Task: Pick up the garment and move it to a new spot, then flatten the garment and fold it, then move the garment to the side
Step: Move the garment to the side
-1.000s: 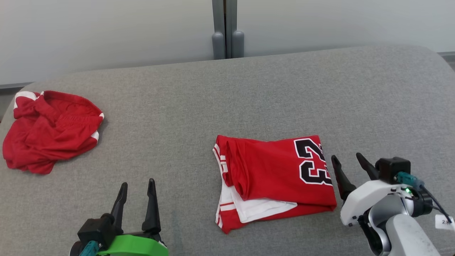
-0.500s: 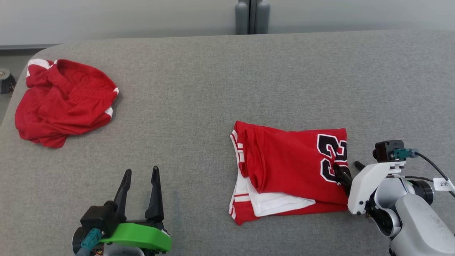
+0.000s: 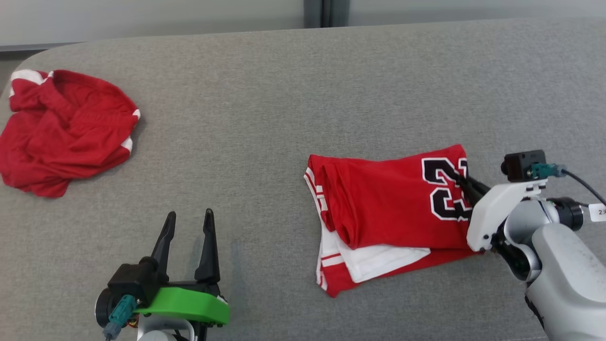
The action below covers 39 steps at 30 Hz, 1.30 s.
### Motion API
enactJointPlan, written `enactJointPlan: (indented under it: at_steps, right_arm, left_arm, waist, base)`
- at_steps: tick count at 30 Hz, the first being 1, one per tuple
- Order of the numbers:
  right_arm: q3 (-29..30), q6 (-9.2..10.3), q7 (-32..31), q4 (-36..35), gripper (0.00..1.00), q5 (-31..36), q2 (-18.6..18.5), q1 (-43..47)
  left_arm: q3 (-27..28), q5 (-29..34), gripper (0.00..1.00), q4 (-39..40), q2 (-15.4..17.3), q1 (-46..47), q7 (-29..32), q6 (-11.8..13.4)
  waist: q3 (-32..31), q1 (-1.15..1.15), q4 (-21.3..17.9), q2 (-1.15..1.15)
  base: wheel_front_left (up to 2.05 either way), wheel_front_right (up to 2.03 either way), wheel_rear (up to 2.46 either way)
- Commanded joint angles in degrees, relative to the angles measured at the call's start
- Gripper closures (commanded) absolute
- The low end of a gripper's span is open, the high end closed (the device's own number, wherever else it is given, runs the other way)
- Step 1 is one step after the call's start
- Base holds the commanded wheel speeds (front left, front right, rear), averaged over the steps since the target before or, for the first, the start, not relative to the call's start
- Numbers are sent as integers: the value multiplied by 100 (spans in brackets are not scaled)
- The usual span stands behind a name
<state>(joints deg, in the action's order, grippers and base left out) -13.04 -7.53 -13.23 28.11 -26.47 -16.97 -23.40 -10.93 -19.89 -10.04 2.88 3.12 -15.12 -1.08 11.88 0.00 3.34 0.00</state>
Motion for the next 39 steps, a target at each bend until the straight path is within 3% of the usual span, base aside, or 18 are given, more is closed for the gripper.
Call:
enactJointPlan:
  at_steps: [1,10,16,20,25,30,39]
  right_arm:
    - [36,9,103,-9,100,48,-77,-134]
    - [510,9,710,-14,100,288,-395,-441]
    - [829,9,1134,143,100,365,-178,-524]
    - [770,9,1401,300,100,515,-30,-585]
    - [551,9,1647,547,100,726,98,-850]
    - [272,9,1746,799,100,860,42,-1229]
    - [189,9,1653,1464,100,915,-470,-2350]
  left_arm:
    - [11,95,0,29,5,116,-2,-31]
    - [29,357,0,160,21,290,-2,-133]
    - [-15,524,0,144,141,448,-2,-197]
    - [-77,577,0,115,194,544,-2,-246]
    - [-130,587,0,90,225,589,-2,-248]
    - [-181,598,0,82,229,572,-2,-223]
    - [-242,610,0,160,208,570,-2,-182]
  waist:
    - [119,0,-311,0]
    - [481,0,-1572,0]
    - [750,0,-2313,0]
    - [824,0,-2571,0]
    - [818,0,-2619,0]
    - [784,0,-2414,0]
    - [800,0,-1748,0]
  base:
    - [0,0,0]
    - [0,0,0]
    - [0,0,0]
    - [0,0,0]
    - [0,0,0]
    - [0,0,0]
    - [0,0,0]
